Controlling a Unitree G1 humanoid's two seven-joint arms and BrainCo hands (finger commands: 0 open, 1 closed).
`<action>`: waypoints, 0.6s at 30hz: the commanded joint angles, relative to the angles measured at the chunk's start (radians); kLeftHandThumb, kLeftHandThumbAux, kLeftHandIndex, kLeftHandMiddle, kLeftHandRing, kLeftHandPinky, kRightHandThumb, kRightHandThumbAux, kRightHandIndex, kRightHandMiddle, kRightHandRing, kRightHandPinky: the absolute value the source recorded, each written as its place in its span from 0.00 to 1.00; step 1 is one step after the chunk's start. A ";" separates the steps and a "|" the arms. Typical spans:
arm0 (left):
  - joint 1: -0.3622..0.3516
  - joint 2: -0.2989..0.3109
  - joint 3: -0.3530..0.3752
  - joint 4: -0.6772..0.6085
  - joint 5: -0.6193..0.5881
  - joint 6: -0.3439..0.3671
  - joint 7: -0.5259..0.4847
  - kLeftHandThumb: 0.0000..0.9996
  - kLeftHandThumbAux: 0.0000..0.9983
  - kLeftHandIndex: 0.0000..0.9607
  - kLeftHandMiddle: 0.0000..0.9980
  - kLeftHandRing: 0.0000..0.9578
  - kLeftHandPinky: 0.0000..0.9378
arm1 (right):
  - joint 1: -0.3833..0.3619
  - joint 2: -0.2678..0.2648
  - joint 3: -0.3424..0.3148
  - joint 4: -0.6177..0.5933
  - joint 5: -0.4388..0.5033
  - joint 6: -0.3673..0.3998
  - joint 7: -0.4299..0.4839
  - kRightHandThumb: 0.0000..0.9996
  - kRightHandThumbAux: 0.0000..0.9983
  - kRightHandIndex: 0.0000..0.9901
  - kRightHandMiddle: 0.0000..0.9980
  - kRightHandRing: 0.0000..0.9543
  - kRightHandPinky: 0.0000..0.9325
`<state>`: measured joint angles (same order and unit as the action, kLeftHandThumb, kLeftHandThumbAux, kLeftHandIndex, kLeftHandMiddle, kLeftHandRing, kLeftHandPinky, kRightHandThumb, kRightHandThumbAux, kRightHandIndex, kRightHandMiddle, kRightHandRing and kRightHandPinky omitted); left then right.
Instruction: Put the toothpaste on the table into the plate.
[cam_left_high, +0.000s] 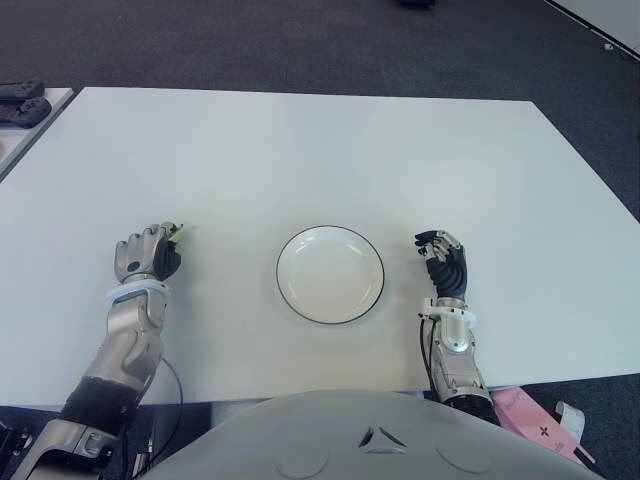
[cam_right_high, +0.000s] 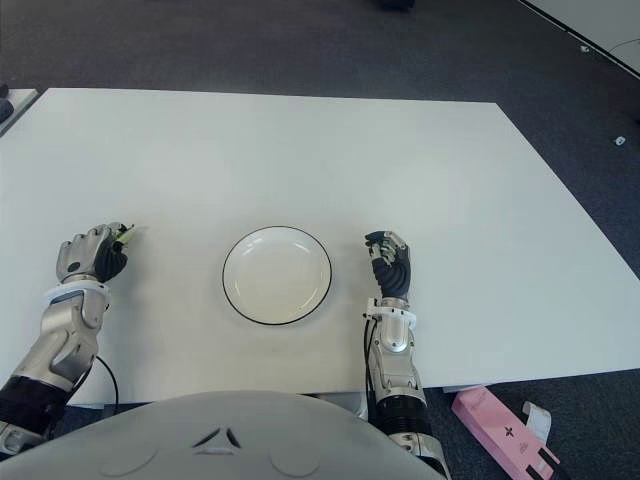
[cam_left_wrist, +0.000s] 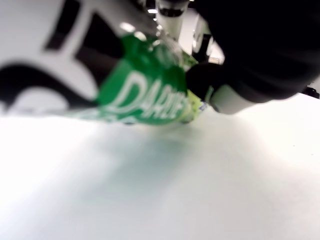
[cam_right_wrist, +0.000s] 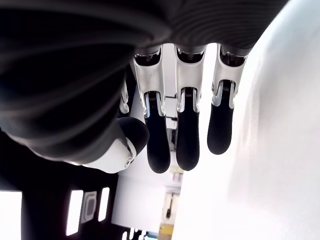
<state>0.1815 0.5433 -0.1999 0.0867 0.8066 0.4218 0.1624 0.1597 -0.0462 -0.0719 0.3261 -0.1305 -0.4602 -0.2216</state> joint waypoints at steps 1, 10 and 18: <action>0.043 -0.029 -0.011 0.030 -0.014 0.010 -0.018 0.73 0.70 0.46 0.84 0.87 0.88 | 0.012 -0.003 -0.007 0.026 0.002 0.008 0.003 0.71 0.74 0.43 0.46 0.46 0.47; 0.040 -0.039 -0.001 0.036 -0.008 -0.017 0.053 0.74 0.70 0.46 0.85 0.89 0.92 | 0.012 -0.003 -0.006 0.021 -0.005 0.015 -0.005 0.71 0.74 0.43 0.46 0.46 0.46; 0.040 -0.049 0.021 0.055 -0.024 -0.066 0.111 0.74 0.70 0.46 0.88 0.91 0.93 | 0.009 -0.004 -0.004 0.026 -0.005 0.009 -0.004 0.71 0.74 0.43 0.46 0.46 0.46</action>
<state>0.1974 0.5146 -0.1727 0.1089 0.8035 0.3679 0.2773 0.1588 -0.0521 -0.0724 0.3277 -0.1329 -0.4616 -0.2245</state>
